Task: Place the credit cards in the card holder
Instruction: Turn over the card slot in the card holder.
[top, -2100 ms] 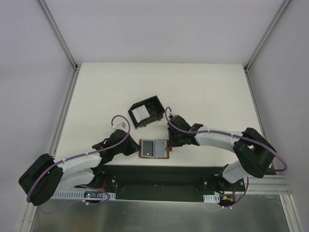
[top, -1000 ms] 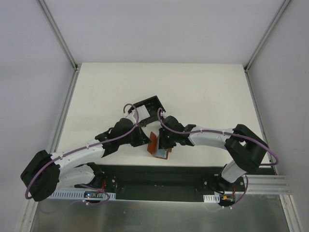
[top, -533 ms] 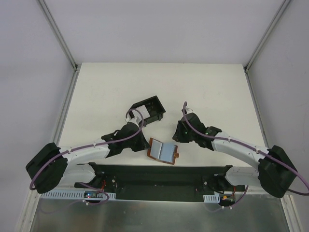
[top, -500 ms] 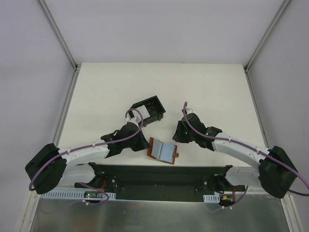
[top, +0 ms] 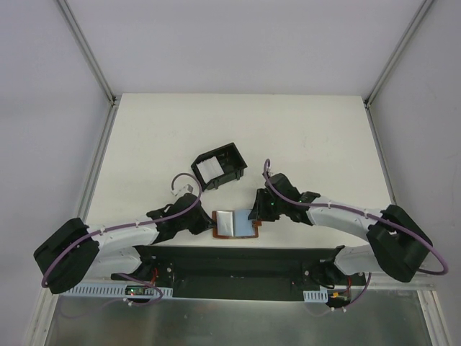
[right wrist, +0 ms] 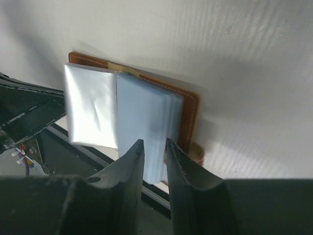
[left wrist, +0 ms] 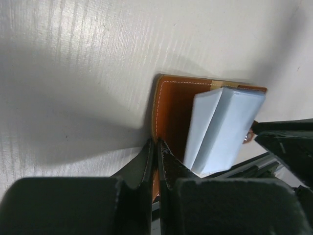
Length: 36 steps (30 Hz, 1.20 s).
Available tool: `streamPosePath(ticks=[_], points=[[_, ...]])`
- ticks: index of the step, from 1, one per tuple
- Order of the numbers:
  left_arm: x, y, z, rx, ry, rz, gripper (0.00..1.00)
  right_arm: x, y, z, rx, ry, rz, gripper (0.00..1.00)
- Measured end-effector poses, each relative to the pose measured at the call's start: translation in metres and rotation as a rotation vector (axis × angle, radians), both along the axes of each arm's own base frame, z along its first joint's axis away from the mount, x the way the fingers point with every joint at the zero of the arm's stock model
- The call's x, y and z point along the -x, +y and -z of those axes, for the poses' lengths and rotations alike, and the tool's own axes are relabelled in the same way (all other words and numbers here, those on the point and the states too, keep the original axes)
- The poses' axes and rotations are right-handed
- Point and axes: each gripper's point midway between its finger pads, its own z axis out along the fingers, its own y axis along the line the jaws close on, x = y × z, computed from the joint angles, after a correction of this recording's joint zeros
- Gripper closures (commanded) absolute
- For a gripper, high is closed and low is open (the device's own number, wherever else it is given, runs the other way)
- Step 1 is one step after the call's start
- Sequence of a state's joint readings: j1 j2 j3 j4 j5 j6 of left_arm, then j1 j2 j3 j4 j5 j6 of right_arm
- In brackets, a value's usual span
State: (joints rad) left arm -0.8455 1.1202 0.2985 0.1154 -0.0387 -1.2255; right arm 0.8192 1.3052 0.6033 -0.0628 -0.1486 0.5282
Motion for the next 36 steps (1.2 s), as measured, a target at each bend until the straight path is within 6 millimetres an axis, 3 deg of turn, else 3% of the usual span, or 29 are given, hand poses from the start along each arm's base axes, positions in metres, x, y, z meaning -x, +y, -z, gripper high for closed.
streamPosePath(ticks=[4, 13, 22, 28, 36], points=[[-0.001, 0.0, 0.001, 0.015, 0.009, -0.027, 1.0, 0.008, 0.008, 0.014, -0.004, 0.056, -0.022, 0.71], [-0.003, 0.0, 0.002, 0.02, 0.007, -0.044, 1.0, 0.013, 0.017, 0.019, 0.034, 0.062, -0.061, 0.71], [-0.007, -0.005, 0.003, 0.031, 0.0, -0.045, 1.0, 0.013, 0.037, 0.013, 0.036, 0.046, -0.126, 0.7], [-0.01, -0.008, 0.006, 0.051, 0.003, -0.063, 1.0, 0.013, 0.066, 0.007, -0.047, 0.065, -0.191, 0.65], [-0.01, -0.009, 0.01, 0.124, 0.005, -0.112, 1.0, 0.014, 0.088, -0.018, -0.169, 0.035, -0.268, 0.58]])
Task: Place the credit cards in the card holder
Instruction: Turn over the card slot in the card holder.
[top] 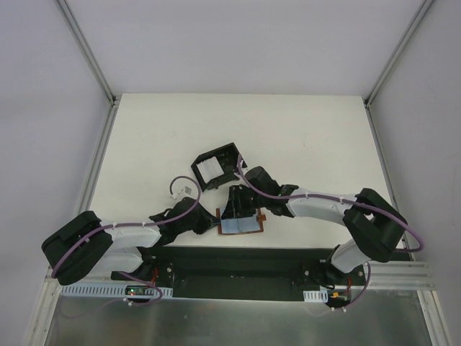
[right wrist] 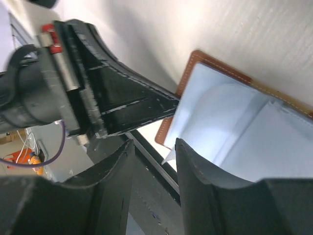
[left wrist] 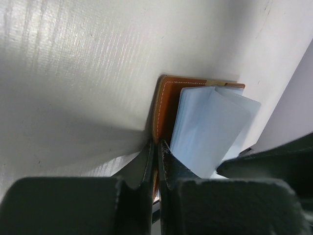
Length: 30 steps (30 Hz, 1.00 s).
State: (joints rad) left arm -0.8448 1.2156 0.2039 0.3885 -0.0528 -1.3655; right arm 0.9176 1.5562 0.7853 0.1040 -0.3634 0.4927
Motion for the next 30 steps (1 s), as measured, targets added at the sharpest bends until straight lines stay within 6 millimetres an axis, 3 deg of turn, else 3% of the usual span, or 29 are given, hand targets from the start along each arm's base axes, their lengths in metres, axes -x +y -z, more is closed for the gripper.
streamPosePath(ticks=[10, 15, 22, 30], points=[[-0.001, 0.0, 0.001, 0.027, 0.01, -0.025, 1.0, -0.025, -0.011, -0.056, -0.107, -0.141, 0.052, 0.55], [-0.002, 0.0, 0.001, 0.047, 0.017, -0.032, 1.0, -0.03, -0.037, -0.033, 0.034, -0.126, 0.12, 0.55], [-0.001, -0.001, 0.001, 0.05, 0.019, -0.029, 1.0, -0.015, -0.076, 0.011, 0.224, -0.064, 0.164, 0.55], [-0.001, -0.001, 0.001, 0.048, 0.016, -0.026, 1.0, -0.014, -0.084, 0.024, 0.281, -0.05, 0.177, 0.55]])
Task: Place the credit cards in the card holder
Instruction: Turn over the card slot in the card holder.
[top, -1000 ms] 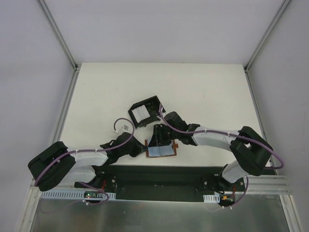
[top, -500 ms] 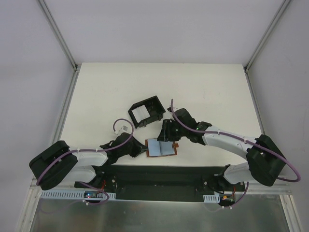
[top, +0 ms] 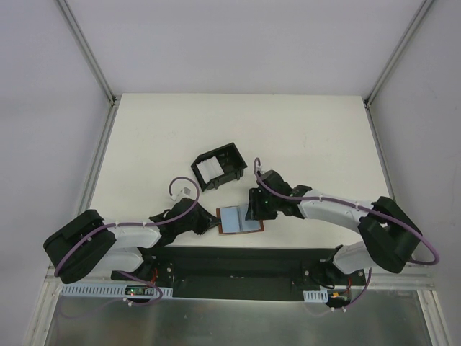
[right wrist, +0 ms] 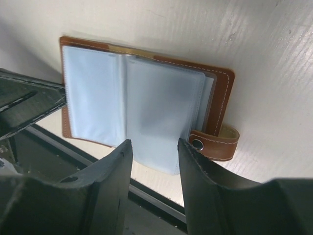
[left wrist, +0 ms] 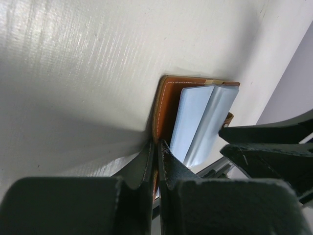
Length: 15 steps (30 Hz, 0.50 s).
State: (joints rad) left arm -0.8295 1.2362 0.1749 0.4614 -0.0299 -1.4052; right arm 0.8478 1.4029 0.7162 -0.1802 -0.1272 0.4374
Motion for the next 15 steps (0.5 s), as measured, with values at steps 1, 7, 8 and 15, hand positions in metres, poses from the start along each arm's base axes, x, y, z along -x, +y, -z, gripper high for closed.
streamPosePath(ticks=[1, 7, 8, 15], points=[[0.0, 0.0, 0.0, 0.0, -0.001, 0.001, 1.0, 0.001, 0.0, 0.004, 0.009, 0.009, -0.001, 0.55], [0.0, 0.0, 0.0, -0.002, -0.002, 0.006, 1.0, 0.003, 0.004, 0.015, 0.026, 0.046, -0.009, 0.56], [0.0, 0.0, 0.0, -0.002, -0.003, 0.006, 1.0, 0.003, 0.006, 0.015, 0.028, 0.046, -0.012, 0.56], [-0.002, -0.003, -0.001, -0.006, -0.001, 0.011, 1.0, 0.005, 0.032, 0.012, 0.032, 0.036, -0.078, 0.57]])
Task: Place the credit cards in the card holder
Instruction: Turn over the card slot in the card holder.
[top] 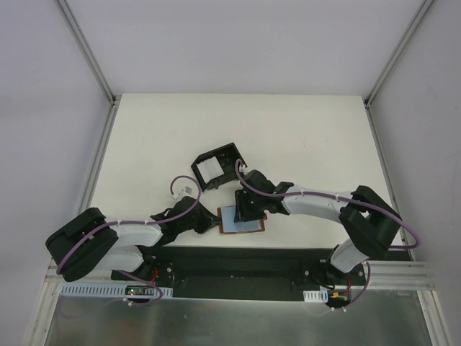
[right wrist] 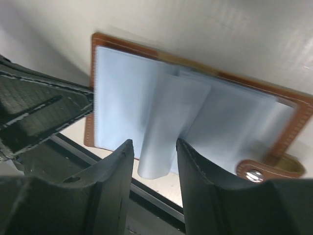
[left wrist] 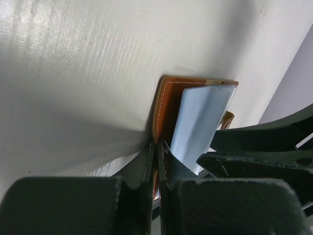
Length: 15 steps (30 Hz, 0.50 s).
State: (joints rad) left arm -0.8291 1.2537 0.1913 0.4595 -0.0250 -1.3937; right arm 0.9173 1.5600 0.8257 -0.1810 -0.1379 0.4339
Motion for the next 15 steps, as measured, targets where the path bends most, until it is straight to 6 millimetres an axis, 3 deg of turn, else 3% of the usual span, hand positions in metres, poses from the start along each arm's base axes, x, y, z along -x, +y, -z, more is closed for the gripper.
streamPosePath(ticks=[10, 15], points=[[0.0, -0.002, 0.0, 0.002, 0.005, 0.004, 1.0, 0.007, 0.033, 0.0, -0.042, 0.027, -0.084, 0.55], [0.0, 0.0, 0.004, 0.021, 0.018, -0.009, 1.0, 0.011, 0.066, -0.022, -0.218, 0.042, -0.157, 0.54]])
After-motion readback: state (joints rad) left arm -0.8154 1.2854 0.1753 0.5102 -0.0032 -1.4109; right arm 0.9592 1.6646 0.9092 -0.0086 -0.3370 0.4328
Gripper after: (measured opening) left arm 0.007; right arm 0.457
